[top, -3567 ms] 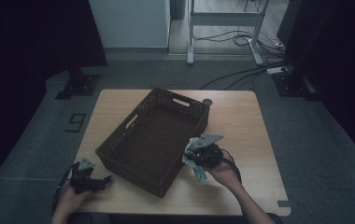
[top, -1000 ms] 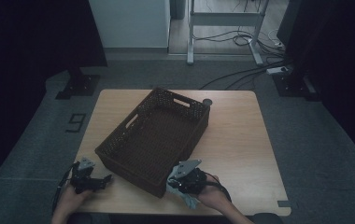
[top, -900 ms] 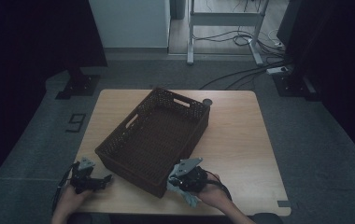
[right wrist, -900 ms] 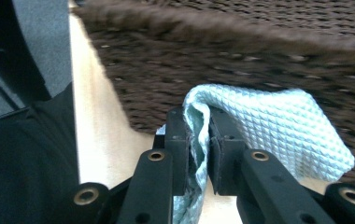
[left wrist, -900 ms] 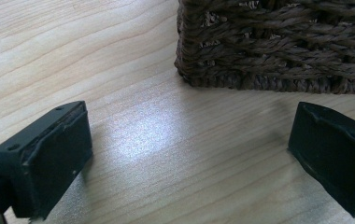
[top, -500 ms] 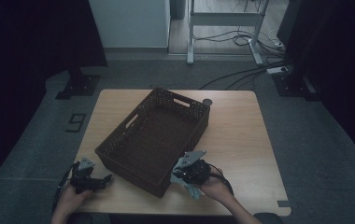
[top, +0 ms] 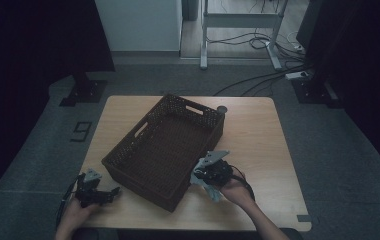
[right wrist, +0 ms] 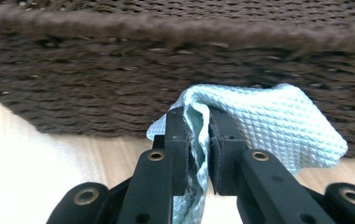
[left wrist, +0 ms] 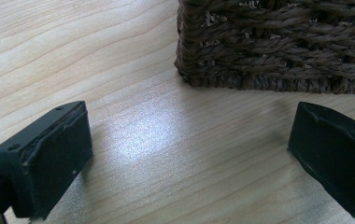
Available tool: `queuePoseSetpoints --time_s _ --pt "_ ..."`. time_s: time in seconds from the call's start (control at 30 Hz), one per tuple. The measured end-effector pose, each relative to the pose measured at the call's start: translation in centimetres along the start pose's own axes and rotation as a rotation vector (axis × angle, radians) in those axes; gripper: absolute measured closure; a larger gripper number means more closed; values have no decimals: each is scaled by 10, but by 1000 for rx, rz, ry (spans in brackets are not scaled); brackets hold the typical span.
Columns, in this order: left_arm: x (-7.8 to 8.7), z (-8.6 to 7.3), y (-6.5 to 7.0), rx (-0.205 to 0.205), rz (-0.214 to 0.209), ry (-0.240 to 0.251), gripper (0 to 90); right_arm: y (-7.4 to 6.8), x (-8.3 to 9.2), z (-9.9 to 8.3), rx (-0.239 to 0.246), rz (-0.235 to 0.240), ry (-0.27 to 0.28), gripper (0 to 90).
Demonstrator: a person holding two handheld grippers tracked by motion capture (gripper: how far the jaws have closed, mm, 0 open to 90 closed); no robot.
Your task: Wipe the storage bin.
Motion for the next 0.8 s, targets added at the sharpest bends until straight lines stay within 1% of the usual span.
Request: queuePoseSetpoints --time_s 0.03,0.17,0.2,0.27,0.47,0.57,0.6,0.63,0.8 --pt "0 0 0 0 0 0 0 0 0 0 0 0 0 792" --pt "0 0 0 0 0 0 0 12 0 -1 -21 -21 -3 791" --pt "0 0 0 0 0 1 0 19 0 -2 -33 -32 -4 792" --pt "0 0 0 0 0 0 0 21 0 -3 -39 -37 -3 791" --pt "0 0 0 1 1 1 0 38 1 -4 -70 -60 3 791" --pt "0 0 0 1 1 1 0 42 1 -4 -71 -65 0 791" --pt "0 0 0 1 2 2 0 46 1 -4 -83 -78 0 791" --pt "0 0 0 1 2 2 0 46 1 -4 -83 -78 0 791" --pt "0 0 0 2 2 3 0 63 1 -4 -114 -107 2 791"
Point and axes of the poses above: each handheld gripper's, and its own axes: x roughly backward along the jaws, z roughly out of its top, y roughly to its right, the point moved 2 cm from there along -x, roughly forward along the jaws, and after that the axes turned 8 degrees about -y, right-handed, at the moved point
